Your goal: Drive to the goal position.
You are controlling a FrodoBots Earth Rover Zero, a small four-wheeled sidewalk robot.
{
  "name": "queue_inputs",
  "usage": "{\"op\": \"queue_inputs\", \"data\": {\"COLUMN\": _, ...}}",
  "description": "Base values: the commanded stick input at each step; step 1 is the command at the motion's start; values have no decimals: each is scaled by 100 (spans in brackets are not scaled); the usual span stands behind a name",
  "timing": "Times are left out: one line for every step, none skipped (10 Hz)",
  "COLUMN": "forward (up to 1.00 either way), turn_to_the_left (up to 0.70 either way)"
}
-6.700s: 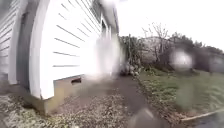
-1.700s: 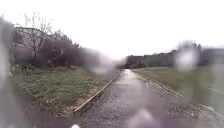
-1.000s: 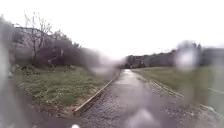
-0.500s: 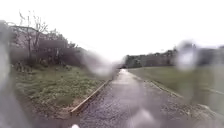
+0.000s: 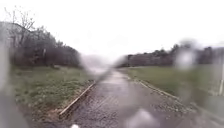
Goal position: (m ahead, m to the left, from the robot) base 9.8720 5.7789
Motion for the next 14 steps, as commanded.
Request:
{"op": "queue_inputs", "data": {"forward": 0, "turn_to_the_left": 0}}
{"op": "queue_inputs", "data": {"forward": 0, "turn_to_the_left": 0}}
{"op": "queue_inputs", "data": {"forward": 1, "turn_to_the_left": 0}}
{"op": "queue_inputs", "data": {"forward": 12, "turn_to_the_left": 0}}
{"op": "queue_inputs", "data": {"forward": 29, "turn_to_the_left": 0}}
{"op": "queue_inputs", "data": {"forward": 70, "turn_to_the_left": 0}}
{"op": "queue_inputs", "data": {"forward": 70, "turn_to_the_left": 0}}
{"op": "queue_inputs", "data": {"forward": 70, "turn_to_the_left": 0}}
{"op": "queue_inputs", "data": {"forward": 70, "turn_to_the_left": 0}}
{"op": "queue_inputs", "data": {"forward": 70, "turn_to_the_left": 0}}
{"op": "queue_inputs", "data": {"forward": 70, "turn_to_the_left": -4}}
{"op": "queue_inputs", "data": {"forward": 70, "turn_to_the_left": -10}}
{"op": "queue_inputs", "data": {"forward": 70, "turn_to_the_left": -25}}
{"op": "queue_inputs", "data": {"forward": 70, "turn_to_the_left": -35}}
